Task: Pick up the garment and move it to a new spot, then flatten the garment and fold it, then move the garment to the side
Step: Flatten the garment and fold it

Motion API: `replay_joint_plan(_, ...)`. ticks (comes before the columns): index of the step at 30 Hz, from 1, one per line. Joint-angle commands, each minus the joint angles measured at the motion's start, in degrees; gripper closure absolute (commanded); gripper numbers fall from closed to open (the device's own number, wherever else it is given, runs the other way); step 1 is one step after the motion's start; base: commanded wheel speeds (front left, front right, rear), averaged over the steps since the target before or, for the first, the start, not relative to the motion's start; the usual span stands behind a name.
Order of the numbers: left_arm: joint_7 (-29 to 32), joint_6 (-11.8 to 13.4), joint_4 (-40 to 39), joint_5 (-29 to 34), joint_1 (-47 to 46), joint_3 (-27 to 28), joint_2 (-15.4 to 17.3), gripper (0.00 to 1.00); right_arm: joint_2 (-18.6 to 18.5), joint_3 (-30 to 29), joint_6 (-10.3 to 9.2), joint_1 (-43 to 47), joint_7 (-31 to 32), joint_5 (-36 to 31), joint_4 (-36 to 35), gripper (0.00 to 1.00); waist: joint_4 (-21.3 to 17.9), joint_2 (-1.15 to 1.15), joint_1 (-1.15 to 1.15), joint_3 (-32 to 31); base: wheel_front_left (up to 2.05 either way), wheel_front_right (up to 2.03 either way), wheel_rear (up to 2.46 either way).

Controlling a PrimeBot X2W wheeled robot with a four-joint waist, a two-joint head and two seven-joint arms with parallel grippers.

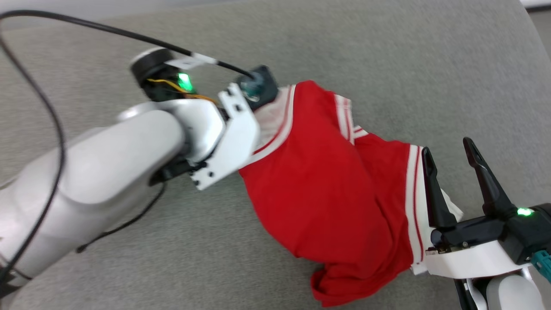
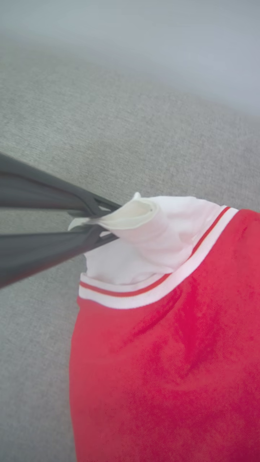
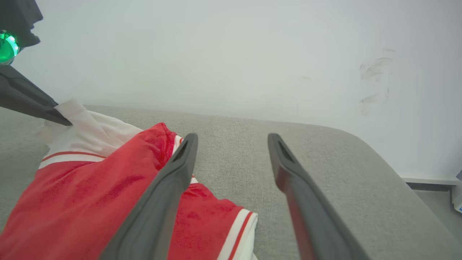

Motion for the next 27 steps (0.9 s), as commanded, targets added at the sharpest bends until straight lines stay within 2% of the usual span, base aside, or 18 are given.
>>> replay_joint_plan(1, -1.63, 0.05, 0.64, -0.71, 1.21, 0.08, 1.23, 1.0, -0.45, -0.12, -0.06, 0.68, -0.11, -0.3, 0.22, 0.0, 4.08, 0.0, 0.0, -3.99, 0.0, 0.0, 0.0)
replay_joint_plan(7, -6.52, 0.63, 4.46, -3.66, 5.94, 1.08, 9.29, 1.0, -0.97, -0.55, -0.06, 2.61, -0.11, -0.45, 1.06, 0.0, 7.36, 0.0, 0.0, -6.97, 0.0, 0.0, 0.0)
replay_joint_plan(13, -10.0, 3.69, 6.77, -7.7, 13.87, 1.71, 16.58, 1.0, -1.22, -1.14, -0.06, 3.89, -0.11, -0.54, 1.35, 0.0, 9.07, 0.0, 0.0, -7.7, 0.0, 0.0, 0.0)
replay_joint_plan(15, -10.56, 4.21, 7.12, -8.4, 15.31, 1.69, 17.61, 1.0, -1.28, -1.21, -0.06, 4.04, -0.11, -0.54, 1.37, 0.0, 9.21, 0.0, 0.0, -7.73, 0.0, 0.0, 0.0)
replay_joint_plan(17, -12.49, 5.96, 8.33, -10.97, 19.81, 1.88, 20.02, 1.0, -1.49, -1.47, -0.06, 4.51, -0.11, -0.59, 1.58, 0.0, 9.52, 0.0, 0.0, -7.74, 0.0, 0.0, 0.0)
replay_joint_plan(22, -14.19, 7.21, 9.71, -14.51, 25.11, 1.75, 20.93, 1.0, -1.79, -1.77, -0.06, 4.41, -0.11, -0.65, 2.01, 0.0, 9.69, 0.0, 0.0, -7.75, 0.0, 0.0, 0.0)
replay_joint_plan(27, -14.8, 7.54, 12.09, -17.83, 30.25, 1.23, 18.55, 1.0, -1.82, -1.62, -0.06, 4.42, -0.11, -0.79, 2.78, 0.0, 9.82, 0.0, 0.0, -8.15, 0.0, 0.0, 0.0)
